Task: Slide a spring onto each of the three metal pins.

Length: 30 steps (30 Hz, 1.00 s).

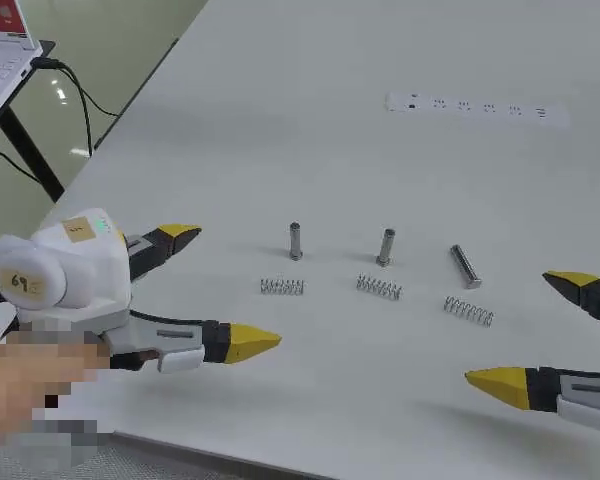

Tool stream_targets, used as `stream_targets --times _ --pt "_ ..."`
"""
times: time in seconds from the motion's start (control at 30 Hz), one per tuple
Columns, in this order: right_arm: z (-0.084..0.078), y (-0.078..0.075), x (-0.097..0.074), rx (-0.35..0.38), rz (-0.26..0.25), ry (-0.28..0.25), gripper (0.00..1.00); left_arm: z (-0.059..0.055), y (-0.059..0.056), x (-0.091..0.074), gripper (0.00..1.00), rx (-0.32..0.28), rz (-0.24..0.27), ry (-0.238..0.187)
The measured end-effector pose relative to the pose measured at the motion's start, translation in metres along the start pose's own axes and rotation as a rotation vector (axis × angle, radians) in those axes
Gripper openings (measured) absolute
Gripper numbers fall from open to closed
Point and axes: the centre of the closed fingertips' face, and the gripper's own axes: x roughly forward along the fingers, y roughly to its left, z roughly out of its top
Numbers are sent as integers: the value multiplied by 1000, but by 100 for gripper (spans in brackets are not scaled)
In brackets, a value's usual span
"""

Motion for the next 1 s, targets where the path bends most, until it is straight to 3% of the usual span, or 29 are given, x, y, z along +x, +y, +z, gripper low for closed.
stream_targets --times 1.0 --pt "-3 -1 -3 0 1 12 97 2 2 -1 98 7 -1 8"
